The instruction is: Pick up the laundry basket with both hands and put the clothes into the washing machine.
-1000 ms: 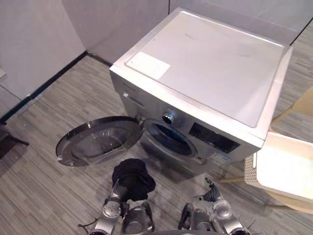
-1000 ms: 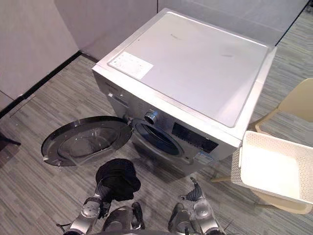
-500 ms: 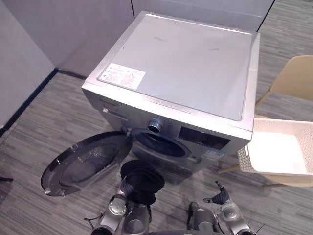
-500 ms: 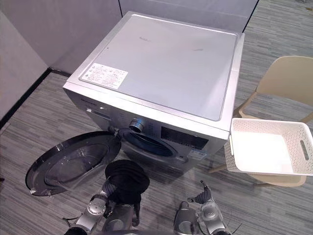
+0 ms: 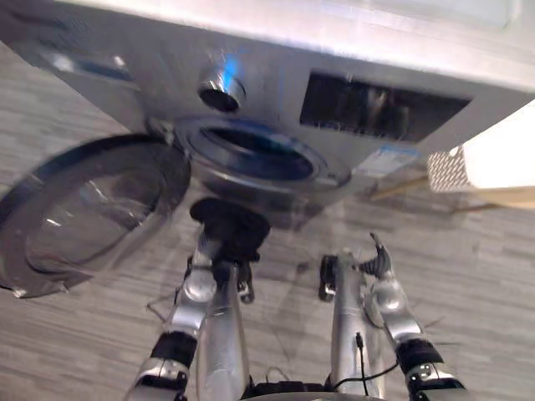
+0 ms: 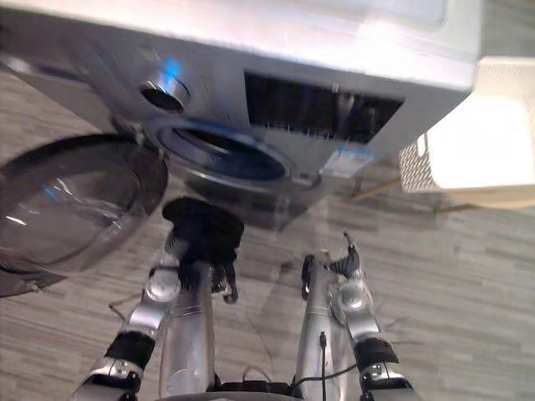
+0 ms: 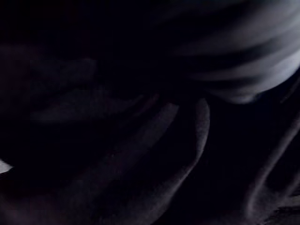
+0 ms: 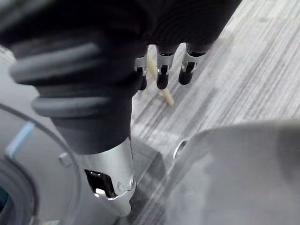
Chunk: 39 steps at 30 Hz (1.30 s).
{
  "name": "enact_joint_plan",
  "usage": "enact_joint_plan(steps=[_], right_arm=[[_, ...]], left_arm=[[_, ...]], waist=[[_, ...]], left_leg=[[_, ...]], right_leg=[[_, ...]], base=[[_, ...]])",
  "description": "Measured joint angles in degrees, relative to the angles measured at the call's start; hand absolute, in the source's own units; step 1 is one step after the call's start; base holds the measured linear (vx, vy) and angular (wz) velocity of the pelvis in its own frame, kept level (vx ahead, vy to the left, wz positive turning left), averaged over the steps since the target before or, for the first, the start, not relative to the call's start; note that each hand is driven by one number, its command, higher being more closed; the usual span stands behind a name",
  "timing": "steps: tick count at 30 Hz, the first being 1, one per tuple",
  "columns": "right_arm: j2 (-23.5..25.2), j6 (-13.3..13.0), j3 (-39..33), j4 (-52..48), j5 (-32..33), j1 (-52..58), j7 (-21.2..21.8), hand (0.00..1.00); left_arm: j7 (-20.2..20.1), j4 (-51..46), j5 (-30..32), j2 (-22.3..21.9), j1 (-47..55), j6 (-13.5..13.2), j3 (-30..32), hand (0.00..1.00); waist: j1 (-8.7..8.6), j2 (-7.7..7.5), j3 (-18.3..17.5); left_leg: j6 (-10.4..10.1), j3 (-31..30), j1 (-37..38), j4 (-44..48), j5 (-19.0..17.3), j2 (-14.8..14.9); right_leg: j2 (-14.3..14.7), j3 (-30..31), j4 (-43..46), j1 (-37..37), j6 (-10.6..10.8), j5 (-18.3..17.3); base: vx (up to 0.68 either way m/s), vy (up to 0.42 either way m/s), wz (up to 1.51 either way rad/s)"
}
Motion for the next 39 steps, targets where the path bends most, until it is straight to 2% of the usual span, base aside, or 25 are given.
enact_joint_plan(steps=[1, 3, 5, 7, 10, 11, 15, 18, 22, 23, 26, 32, 39], right_arm=[[0.7, 0.0, -0.1, -4.1, 0.9, -0.3, -0.2, 0.00], [0.9, -0.1, -0.1, -8.0, 0.9, -0.3, -1.0, 0.00], [1.3, -0.8, -0.5, -12.0, 0.9, 0.0, -1.2, 0.00], [2.5, -2.5, -1.0, -18.0, 0.9, 1.7, -1.2, 0.00], [3.3, -4.7, -1.0, -21.8, 0.8, 2.8, -1.2, 0.00], [3.2, -5.2, -1.0, -22.2, 0.8, 3.1, -1.2, 0.00], [3.2, -7.7, -1.0, -24.3, 0.9, 3.9, -1.2, 0.00], [3.4, -9.2, -0.6, -25.7, 1.0, 4.1, -1.1, 0.00], [3.9, -11.1, 0.0, -26.3, 2.1, 4.2, -0.9, 0.00], [3.9, -11.3, 0.1, -26.7, 2.6, 4.2, -0.7, 0.00], [3.9, -12.0, 0.5, -27.1, 3.3, 4.3, 0.0, 0.00], [3.9, -12.5, 0.5, -26.8, 4.4, 4.6, 0.4, 0.00], [2.9, -12.5, 0.4, -27.0, 5.0, 5.0, 0.5, 0.00]], left_arm=[[1.0, -3.5, 0.6, 0.2, -3.3, 0.3, 1.0, 1.00], [1.7, -5.9, 1.2, 1.4, -6.9, 0.8, 1.3, 1.00], [2.9, -8.3, 4.8, 4.3, -11.8, 2.0, 1.4, 1.00], [4.2, -10.8, 9.2, 10.4, -19.6, 3.7, 1.4, 1.00], [6.5, -11.5, 13.5, 16.6, -29.7, 5.1, 0.1, 1.00], [7.0, -11.4, 14.4, 17.1, -31.7, 5.3, -0.5, 1.00], [11.3, -7.6, 20.7, 20.6, -46.6, 7.3, -8.7, 1.00], [12.2, -2.0, 25.9, 22.3, -57.8, 9.6, -14.7, 1.00], [12.8, 3.2, 30.0, 22.2, -69.1, 11.1, -20.9, 1.00], [12.9, 5.1, 30.4, 22.2, -71.8, 11.3, -21.8, 0.00], [14.0, 8.7, 31.0, 22.3, -75.1, 12.2, -22.1, 0.00], [13.5, 13.5, 32.1, 21.2, -75.9, 13.6, -21.9, 0.00], [7.2, 15.1, 34.3, 17.4, -67.4, 13.3, -18.3, 0.00]], waist=[[0.06, -0.05, 0.5], [-0.05, -0.39, 1.0], [-1.11, -0.46, 1.0], [-1.57, -0.92, 1.3], [-2.87, -1.42, 1.6], [-2.88, -1.72, 1.8], [-3.40, -2.31, 2.1], [-4.49, -3.09, 2.3], [-5.49, -4.25, 2.8], [-5.87, -4.28, 2.8], [-6.00, -4.40, 2.9], [-5.80, -4.57, 3.0], [-5.42, -4.59, 3.0]], left_leg=[[0.0, -0.2, -4.2, 2.3, 0.0, 1.0], [-0.1, -0.2, -7.2, 4.2, -0.1, 1.8], [0.2, -0.6, -10.9, 6.2, 0.1, 2.1], [0.0, -0.9, -14.8, 8.7, -0.3, 3.4], [0.0, -1.9, -18.3, 10.5, -0.3, 3.9], [-0.1, -1.8, -18.6, 10.7, -0.3, 3.9], [-0.1, -2.4, -21.6, 11.6, -0.3, 4.3], [0.0, -2.6, -23.7, 11.9, -0.3, 4.4], [0.0, -2.6, -25.5, 12.1, -0.3, 4.5], [0.0, -2.5, -25.9, 12.1, -0.3, 4.7], [0.0, -2.4, -26.1, 12.1, -0.3, 5.0], [-0.1, -3.5, -27.0, 13.8, -0.4, 5.6], [-0.3, -4.7, -28.2, 16.4, -1.0, 4.7]], right_leg=[[0.4, 0.2, 2.1, -4.4, -0.1, 0.0], [0.7, 0.4, 4.0, -8.0, -0.2, 0.1], [0.9, 0.6, 6.0, -11.8, -0.6, 0.6], [2.1, 1.2, 8.3, -16.1, -0.8, 0.6], [2.6, 1.0, 10.1, -19.2, -0.9, 0.6], [2.6, 1.1, 10.3, -19.7, -0.9, 0.6], [2.8, 0.5, 10.7, -22.3, -1.4, 0.8], [2.8, 0.2, 10.7, -24.0, -1.4, 0.9], [2.9, 0.2, 10.7, -25.7, -1.4, 1.0], [3.0, 0.0, 10.5, -26.0, -1.4, 1.0], [3.5, 0.0, 10.3, -26.3, -1.4, 1.0], [3.5, -0.7, 11.7, -26.4, -1.3, 0.9], [2.4, -0.7, 15.1, -26.7, -1.0, -0.4]], base=[[-0.12, -0.061, -0.26], [-0.08, -0.062, -0.21], [-0.05, -0.063, -0.12], [-0.03, -0.063, -0.21], [-0.05, -0.076, -0.07], [-0.03, -0.048, -0.02], [-0.02, -0.027, -0.03], [0.00, -0.002, -0.01], [0.04, -0.007, -0.03], [0.05, -0.010, -0.06], [0.04, -0.012, -0.08], [0.01, -0.013, -0.02], [-0.03, -0.016, 0.13]])
